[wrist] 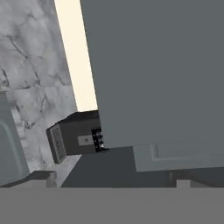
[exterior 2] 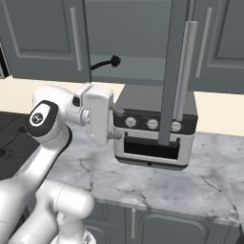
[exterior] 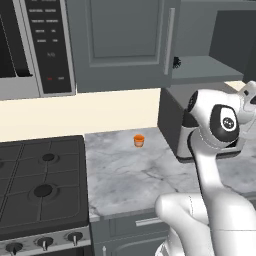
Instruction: Pick the soap dispenser and dish brush from the cabinet and place them on the counter.
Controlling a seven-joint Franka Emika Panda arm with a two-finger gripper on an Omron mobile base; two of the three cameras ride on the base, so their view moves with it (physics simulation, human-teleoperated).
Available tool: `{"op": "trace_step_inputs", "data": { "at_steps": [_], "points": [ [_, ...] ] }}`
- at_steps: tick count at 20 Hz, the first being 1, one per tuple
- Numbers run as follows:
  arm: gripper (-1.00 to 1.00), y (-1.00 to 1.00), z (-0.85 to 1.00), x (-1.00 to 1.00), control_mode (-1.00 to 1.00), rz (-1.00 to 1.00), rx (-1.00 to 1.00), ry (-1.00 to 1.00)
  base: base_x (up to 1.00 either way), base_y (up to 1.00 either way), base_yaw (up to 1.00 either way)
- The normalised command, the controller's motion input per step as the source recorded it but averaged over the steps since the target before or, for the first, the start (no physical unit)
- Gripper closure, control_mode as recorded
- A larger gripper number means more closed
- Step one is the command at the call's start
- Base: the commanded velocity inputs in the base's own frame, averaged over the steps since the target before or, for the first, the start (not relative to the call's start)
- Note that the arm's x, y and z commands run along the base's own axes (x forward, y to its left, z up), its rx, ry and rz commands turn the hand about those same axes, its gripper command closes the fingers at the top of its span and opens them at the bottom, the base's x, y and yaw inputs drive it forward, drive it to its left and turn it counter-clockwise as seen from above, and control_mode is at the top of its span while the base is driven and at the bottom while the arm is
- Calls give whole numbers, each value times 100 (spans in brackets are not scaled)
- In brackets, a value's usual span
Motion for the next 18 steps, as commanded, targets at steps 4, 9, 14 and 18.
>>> {"op": "trace_step_inputs", "data": {
  "at_steps": [4,9,14,18],
  "points": [
    [-100,24,-6,0,-100,-1,22,-6,0,0,0],
    [-100,18,-3,-1,-100,-3,24,-10,0,0,0],
    [-100,22,-6,0,-100,-2,17,-13,0,0,0],
    [-100,19,-8,-2,-100,-2,13,-20,0,0,0]
  ]
}}
